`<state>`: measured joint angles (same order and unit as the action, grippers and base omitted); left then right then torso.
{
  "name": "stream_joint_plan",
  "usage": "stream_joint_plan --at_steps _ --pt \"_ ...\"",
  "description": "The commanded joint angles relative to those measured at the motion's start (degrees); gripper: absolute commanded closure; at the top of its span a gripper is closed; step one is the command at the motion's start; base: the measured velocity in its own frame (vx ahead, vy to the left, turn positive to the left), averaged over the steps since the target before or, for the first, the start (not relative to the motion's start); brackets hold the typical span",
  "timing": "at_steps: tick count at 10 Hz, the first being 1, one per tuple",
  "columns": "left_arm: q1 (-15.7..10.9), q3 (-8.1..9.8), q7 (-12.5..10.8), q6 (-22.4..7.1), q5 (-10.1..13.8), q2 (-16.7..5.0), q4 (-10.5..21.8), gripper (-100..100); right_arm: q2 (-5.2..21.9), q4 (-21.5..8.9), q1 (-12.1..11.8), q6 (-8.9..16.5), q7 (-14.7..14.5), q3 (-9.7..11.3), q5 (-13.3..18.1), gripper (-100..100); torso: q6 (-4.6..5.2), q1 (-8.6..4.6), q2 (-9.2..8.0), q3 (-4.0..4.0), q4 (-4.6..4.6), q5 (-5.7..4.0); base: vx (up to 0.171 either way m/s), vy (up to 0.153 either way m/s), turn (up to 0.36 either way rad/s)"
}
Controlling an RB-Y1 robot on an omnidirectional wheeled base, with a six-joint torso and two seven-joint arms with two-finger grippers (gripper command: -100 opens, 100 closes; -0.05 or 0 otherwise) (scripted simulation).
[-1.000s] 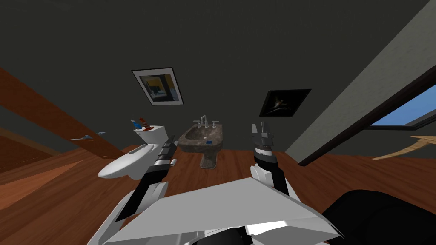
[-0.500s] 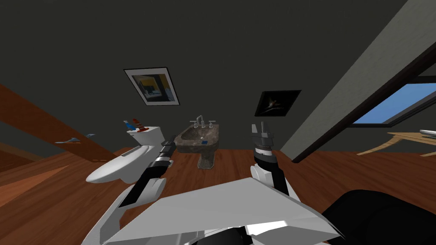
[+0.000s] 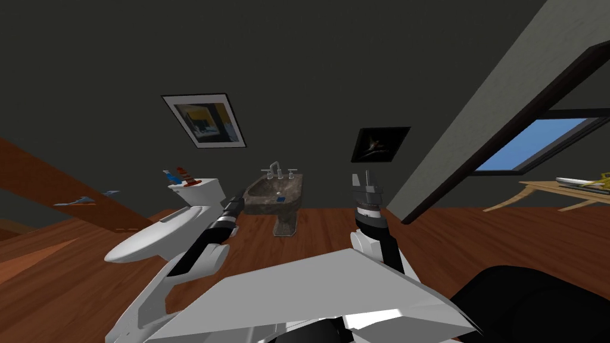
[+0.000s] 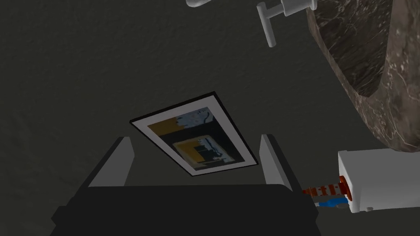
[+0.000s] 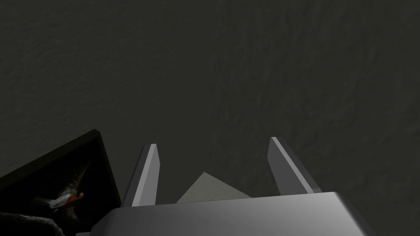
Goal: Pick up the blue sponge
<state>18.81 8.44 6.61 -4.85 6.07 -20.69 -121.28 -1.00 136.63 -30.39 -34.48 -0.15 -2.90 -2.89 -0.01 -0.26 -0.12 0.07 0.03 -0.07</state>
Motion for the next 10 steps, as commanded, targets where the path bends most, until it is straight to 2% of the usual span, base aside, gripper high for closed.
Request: stream_joint_plan --at_steps 1,3,4,5,6,7,8,9,10 --pt "-1.67 1.21 1.18 -2.86 1.87 -2.2 0.98 -100 0.0 0.0 0.0 0.0 0.0 0.0 0.0 0 0.0 0.0 0.0 0.0 0.0 0.0 -0.026 -0.115 -0.093" --pt "-1.67 1.21 1.18 -5.36 1.87 -2.2 0.98 -100 0.0 0.0 0.0 0.0 0.0 0.0 0.0 0 0.0 -0.12 0.0 0.0 0.0 -0.03 -0.017 -0.079 -0.016" --pt "-3.26 2.18 2.23 -7.63 3.5 -4.02 2.13 -100 0.0 0.0 0.0 0.0 0.0 0.0 0.0 0 -0.01 0.05 0.04 -0.02 -0.01 0.0 -0.019 -0.088 -0.08" --pt "-3.26 2.18 2.23 -9.08 3.5 -4.02 2.13 -100 0.0 0.0 0.0 0.0 0.0 0.0 0.0 0 0.02 -0.03 0.03 -0.02 -0.01 0.0 -0.018 -0.087 -0.055" --pt "-4.87 3.13 3.27 -10.75 5.17 -5.79 3.34 -100 0.0 0.0 0.0 0.0 0.0 0.0 0.0 0 0.0 -0.03 0.03 -0.02 -0.01 -0.01 -0.021 -0.103 -0.106" --pt "-4.87 3.13 3.27 -12.68 5.17 -5.79 3.34 -100 0.0 0.0 0.0 0.0 0.0 0.0 0.0 0 0.02 -0.09 0.03 -0.02 -0.01 -0.02 -0.012 -0.092 -0.038" --pt "-4.87 3.13 3.27 -13.43 5.17 -5.79 3.34 -100 0.0 0.0 0.0 0.0 0.0 0.0 0.0 0 -0.01 -0.06 0.04 -0.03 -0.01 -0.02 0.002 -0.047 0.016" --pt "-6.47 4.02 4.27 -15.84 6.87 -7.51 4.6 -100 0.0 0.0 0.0 0.0 0.0 0.0 0.0 0 -0.02 0.08 0.07 -0.04 -0.02 0.01 -0.001 -0.095 -0.089" --pt "-6.47 4.02 4.27 -17.44 6.87 -7.51 4.6 -100 0.0 0.0 0.0 0.0 0.0 0.0 0.0 0 0.01 -0.04 0.08 -0.05 -0.02 -0.01 -0.007 -0.092 -0.046"
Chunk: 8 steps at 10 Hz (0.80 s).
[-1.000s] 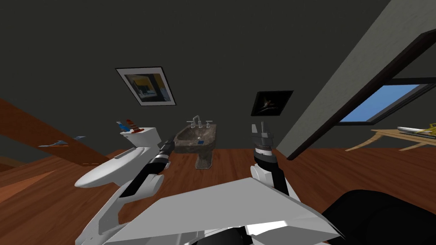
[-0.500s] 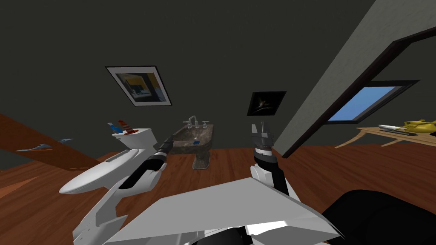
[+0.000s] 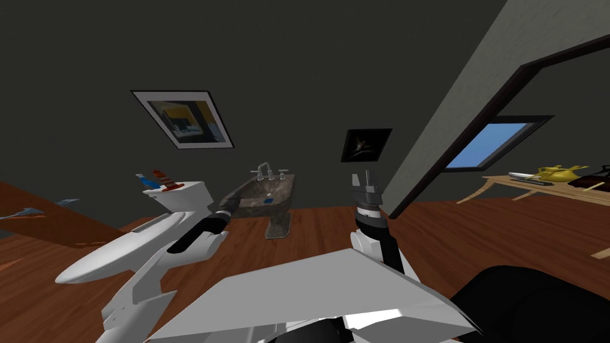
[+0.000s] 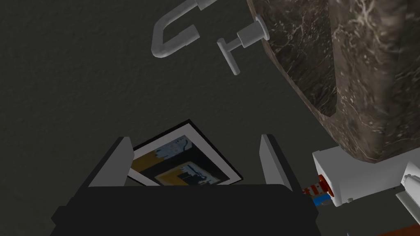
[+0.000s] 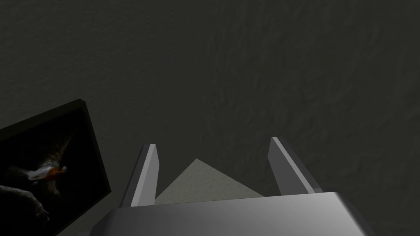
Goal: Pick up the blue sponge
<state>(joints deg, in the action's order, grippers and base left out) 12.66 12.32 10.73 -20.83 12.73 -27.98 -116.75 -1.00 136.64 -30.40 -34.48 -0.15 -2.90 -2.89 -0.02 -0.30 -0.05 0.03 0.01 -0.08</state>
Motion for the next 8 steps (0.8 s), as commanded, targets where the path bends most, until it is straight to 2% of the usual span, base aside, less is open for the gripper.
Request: stream_joint_plan --at_steps 1,2,3,4,6,7,8 --pt "-0.33 0.15 0.15 -1.59 0.21 -0.22 0.07 -100 0.0 0.0 0.0 0.0 0.0 0.0 0.0 0 0.0 0.0 0.0 0.0 0.0 0.0 -0.005 -0.038 0.011" --pt "-1.92 0.98 1.1 -3.85 1.93 -1.88 1.4 -100 0.0 0.0 0.0 0.0 0.0 0.0 0.0 0 -0.01 0.15 -0.01 0.01 0.0 0.03 -0.014 -0.08 -0.08" --pt "-1.92 0.98 1.1 -5.35 1.93 -1.88 1.4 -100 0.0 0.0 0.0 0.0 0.0 0.0 0.0 0 0.02 0.05 -0.02 0.01 0.01 0.02 -0.007 -0.08 -0.043" --pt "-3.5 1.74 1.98 -7.17 3.68 -3.5 2.78 -100 0.0 0.0 0.0 0.0 0.0 0.0 0.0 0 -0.01 0.04 -0.02 0.01 0.01 0.01 0.001 -0.113 -0.057" --pt "-3.5 1.74 1.98 -10.05 3.68 -3.5 2.78 -100 0.0 0.0 0.0 0.0 0.0 0.0 0.0 0 0.0 -0.02 0.03 -0.02 0.0 -0.01 0.008 -0.068 -0.019" --pt "-5.05 2.4 2.79 -11.81 5.44 -5.09 4.24 -100 0.0 0.0 0.0 0.0 0.0 0.0 0.0 0 -0.01 0.14 0.03 -0.02 -0.01 0.03 0.006 -0.065 -0.07" --pt "-5.05 2.4 2.79 -13.45 5.44 -5.09 4.24 -100 0.0 0.0 0.0 0.0 0.0 0.0 0.0 0 0.01 0.1 0.04 -0.02 -0.01 0.03 0.006 -0.076 -0.036"
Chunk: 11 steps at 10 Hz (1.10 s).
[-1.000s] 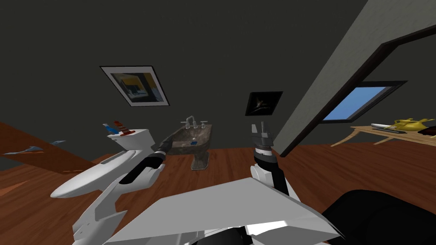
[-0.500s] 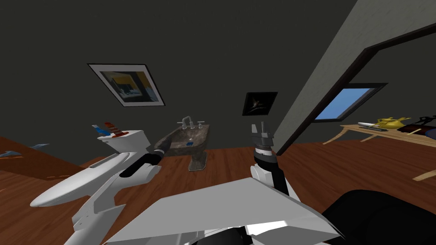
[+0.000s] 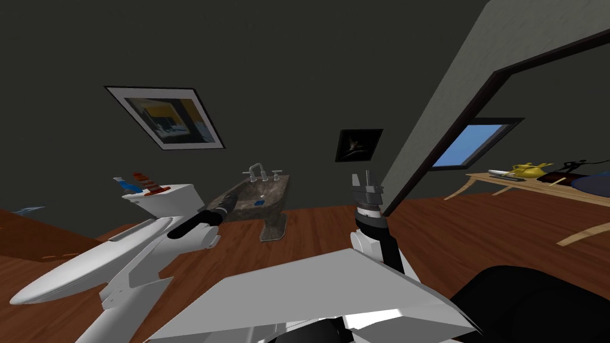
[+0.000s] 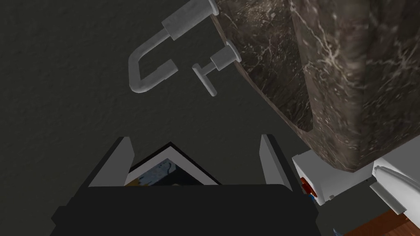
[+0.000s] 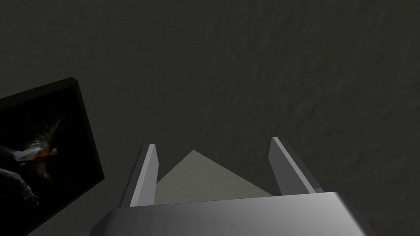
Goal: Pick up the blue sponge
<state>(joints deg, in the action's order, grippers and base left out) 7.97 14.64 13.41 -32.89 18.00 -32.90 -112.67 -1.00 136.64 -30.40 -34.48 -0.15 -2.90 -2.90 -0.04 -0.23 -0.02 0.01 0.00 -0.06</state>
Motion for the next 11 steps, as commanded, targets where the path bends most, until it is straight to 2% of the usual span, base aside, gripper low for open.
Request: stream_joint_plan --at_steps 1,2,4,5,7,8,10,11 --pt "-0.36 0.08 0.11 -2.25 0.17 -0.18 0.15 -100 0.0 0.0 0.0 0.0 0.0 0.0 0.0 0 0.0 0.0 0.0 0.0 0.0 0.0 0.008 -0.041 0.014" --pt "-1.88 0.64 0.83 -4.11 1.93 -1.76 1.67 -100 0.0 0.0 0.0 0.0 0.0 0.0 0.0 0 -0.01 0.1 -0.01 0.0 0.0 0.02 0.034 -0.076 -0.058" --pt "-1.88 0.64 0.83 -6.52 1.93 -1.76 1.67 -100 0.0 0.0 0.0 0.0 0.0 0.0 0.0 0 0.0 -0.03 0.07 -0.04 -0.02 -0.01 0.014 -0.062 -0.01" --pt "-3.35 1.09 1.46 -8.71 3.7 -3.35 3.25 -100 0.0 0.0 0.0 0.0 0.0 0.0 0.0 0 0.0 0.1 0.01 -0.01 0.0 0.02 0.022 -0.058 -0.046" --pt "-3.35 1.09 1.46 -10.76 3.7 -3.35 3.25 -100 0.0 0.0 0.0 0.0 0.0 0.0 0.0 0 0.0 0.05 0.08 -0.05 -0.02 0.01 0.022 -0.048 -0.009" --pt "-4.77 1.44 1.99 -12.85 5.45 -4.92 4.89 -100 0.0 0.0 0.0 0.0 0.0 0.0 0.0 0 -0.01 0.13 0.03 -0.02 -0.01 0.03 0.033 -0.057 -0.037" --pt "-4.77 1.44 1.99 -14.97 5.45 -4.92 4.89 -100 0.0 0.0 0.0 0.0 0.0 0.0 0.0 0 0.0 0.05 0.1 -0.06 -0.02 0.01 0.023 -0.048 -0.007" --pt "-6.14 1.67 2.42 -17.04 7.19 -6.44 6.58 -100 0.0 0.0 0.0 0.0 0.0 0.0 0.0 0 -0.01 0.13 0.03 -0.02 -0.01 0.03 0.033 -0.066 -0.023"
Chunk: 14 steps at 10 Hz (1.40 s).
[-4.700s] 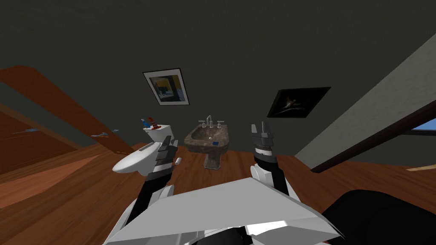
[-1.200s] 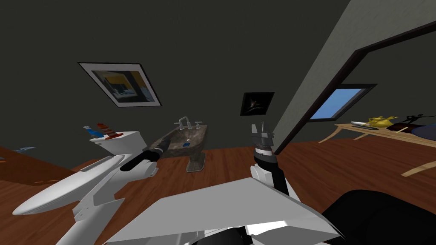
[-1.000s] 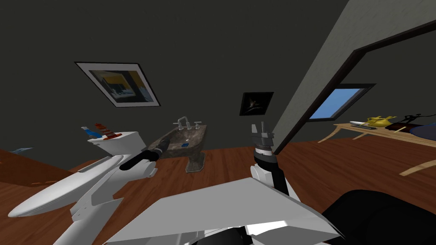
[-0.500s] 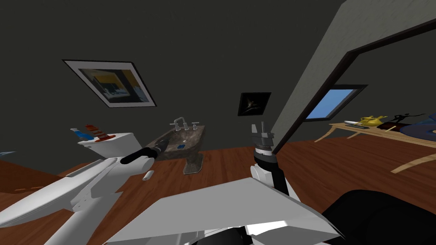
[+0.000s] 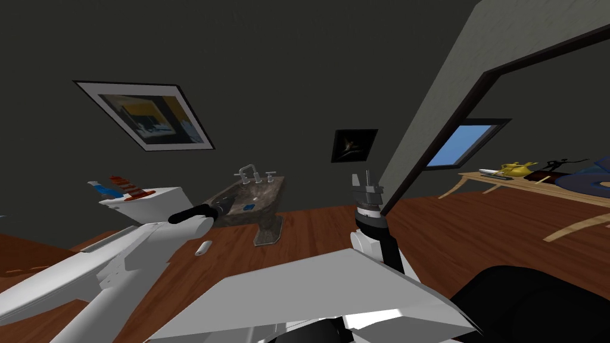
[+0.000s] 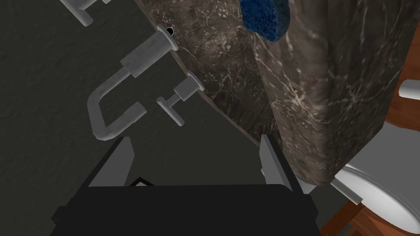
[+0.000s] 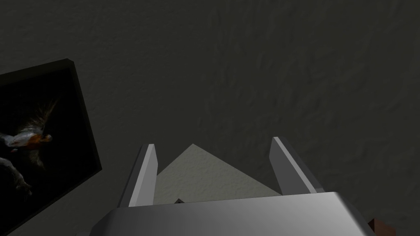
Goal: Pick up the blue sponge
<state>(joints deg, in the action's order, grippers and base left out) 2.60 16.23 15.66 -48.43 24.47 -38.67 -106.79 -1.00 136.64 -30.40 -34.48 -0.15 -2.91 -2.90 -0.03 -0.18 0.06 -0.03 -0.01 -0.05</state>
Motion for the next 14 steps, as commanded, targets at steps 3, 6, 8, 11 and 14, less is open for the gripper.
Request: stream_joint_plan --at_steps 3,6,8,11,14 --pt "-2.08 0.2 0.5 -5.6 2.42 -2.14 2.44 -100 0.0 0.0 0.0 0.0 0.0 0.0 0.0 0 -0.01 0.11 -0.04 0.02 0.0 0.02 0.031 -0.043 -0.009" --pt "-3.33 0.23 0.74 -9.98 4.1 -3.52 4.19 -100 0.0 0.0 0.0 0.0 0.0 0.0 0.0 0 -0.02 0.12 -0.03 0.01 0.0 0.03 0.037 -0.038 -0.003" --pt "-4.51 0.16 0.9 -13.19 5.74 -4.81 5.96 -100 0.0 0.0 0.0 0.0 0.0 0.0 0.0 0 -0.01 0.05 0.06 -0.04 -0.02 0.01 0.055 -0.053 0.001" --pt "-5.63 0.01 0.98 -17.59 7.34 -5.98 7.72 -100 0.0 0.0 0.0 0.0 0.0 0.0 0.0 0 -0.02 0.13 0.02 -0.02 -0.02 0.03 0.048 -0.035 0.004" --pt "-6.68 -0.2 1.01 -22.21 8.9 -7.03 9.46 -100 0.0 0.0 -0.01 0.0 0.0 0.0 0.0 0 -0.01 0.08 0.18 -0.1 -0.04 0.02 0.072 -0.039 0.012"
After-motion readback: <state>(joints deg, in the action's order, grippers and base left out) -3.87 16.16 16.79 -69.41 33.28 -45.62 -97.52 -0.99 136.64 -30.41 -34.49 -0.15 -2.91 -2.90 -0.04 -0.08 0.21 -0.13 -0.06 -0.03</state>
